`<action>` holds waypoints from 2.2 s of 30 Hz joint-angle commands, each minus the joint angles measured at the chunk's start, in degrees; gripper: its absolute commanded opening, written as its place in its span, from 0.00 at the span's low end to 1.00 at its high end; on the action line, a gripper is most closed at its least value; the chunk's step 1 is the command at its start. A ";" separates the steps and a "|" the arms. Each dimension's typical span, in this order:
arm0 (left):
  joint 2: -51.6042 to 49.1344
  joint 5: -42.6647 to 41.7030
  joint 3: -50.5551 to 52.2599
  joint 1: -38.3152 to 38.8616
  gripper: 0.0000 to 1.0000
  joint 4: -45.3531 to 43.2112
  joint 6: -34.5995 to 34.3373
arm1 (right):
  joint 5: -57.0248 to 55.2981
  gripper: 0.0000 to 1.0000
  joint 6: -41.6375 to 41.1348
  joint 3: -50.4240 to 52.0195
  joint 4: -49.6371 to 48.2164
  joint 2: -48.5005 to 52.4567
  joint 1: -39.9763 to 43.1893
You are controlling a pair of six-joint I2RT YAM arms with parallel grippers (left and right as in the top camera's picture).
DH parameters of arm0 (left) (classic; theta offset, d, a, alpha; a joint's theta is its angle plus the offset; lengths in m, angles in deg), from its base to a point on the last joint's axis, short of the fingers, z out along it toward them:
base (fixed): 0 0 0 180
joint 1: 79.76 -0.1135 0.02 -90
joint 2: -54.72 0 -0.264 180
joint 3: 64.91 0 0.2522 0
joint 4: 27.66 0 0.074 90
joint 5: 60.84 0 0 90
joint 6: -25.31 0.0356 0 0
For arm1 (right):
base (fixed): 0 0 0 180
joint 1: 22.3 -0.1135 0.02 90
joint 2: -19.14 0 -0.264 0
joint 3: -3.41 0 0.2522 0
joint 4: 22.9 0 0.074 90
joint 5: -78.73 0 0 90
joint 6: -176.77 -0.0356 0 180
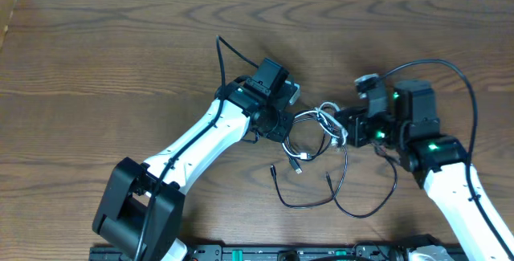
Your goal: Untangle cables
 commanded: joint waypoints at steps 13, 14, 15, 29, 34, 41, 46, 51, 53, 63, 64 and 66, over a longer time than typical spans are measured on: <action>-0.87 -0.50 0.59 2.12 0.11 -0.26 -0.42 | -31.10 0.01 5.53 1.29 -0.44 4.20 4.90; -0.87 -0.50 0.59 2.12 0.11 -0.24 -0.42 | -32.06 0.01 5.95 1.29 -0.59 5.07 4.90; -0.87 -0.50 0.59 2.12 0.11 -0.24 -0.42 | -34.18 0.01 6.14 1.29 -1.31 6.84 4.92; -0.87 -0.50 0.59 2.12 0.51 -3.56 -4.83 | -29.99 0.01 4.15 1.22 -6.69 19.52 4.96; -0.87 -0.50 0.59 2.25 0.51 -6.34 -7.65 | -25.49 0.01 4.15 1.22 -6.60 18.51 4.94; -0.87 -0.48 0.59 4.66 0.51 -11.43 -10.88 | -22.08 0.01 4.17 1.22 -6.71 18.51 4.96; -0.87 1.79 0.59 8.11 0.42 -13.55 -10.84 | -22.05 0.01 4.15 1.22 -6.71 18.51 4.96; -1.14 10.16 0.59 11.82 0.42 -13.00 -10.84 | -22.05 0.01 4.15 1.22 -6.69 18.51 4.96; -1.97 10.23 0.59 12.66 0.42 -13.03 -10.84 | -22.05 0.01 4.15 1.22 -6.69 18.51 4.96; -8.26 18.88 0.59 13.14 0.41 -10.38 -12.57 | -22.08 0.01 4.15 1.22 -6.69 18.51 4.96; -8.26 20.59 0.59 13.14 0.41 -9.77 -13.44 | -22.05 0.01 4.15 1.22 -6.69 18.51 4.96; -8.26 21.16 0.59 13.09 0.41 -9.14 -13.64 | -22.05 0.01 4.15 1.22 -6.71 18.51 4.96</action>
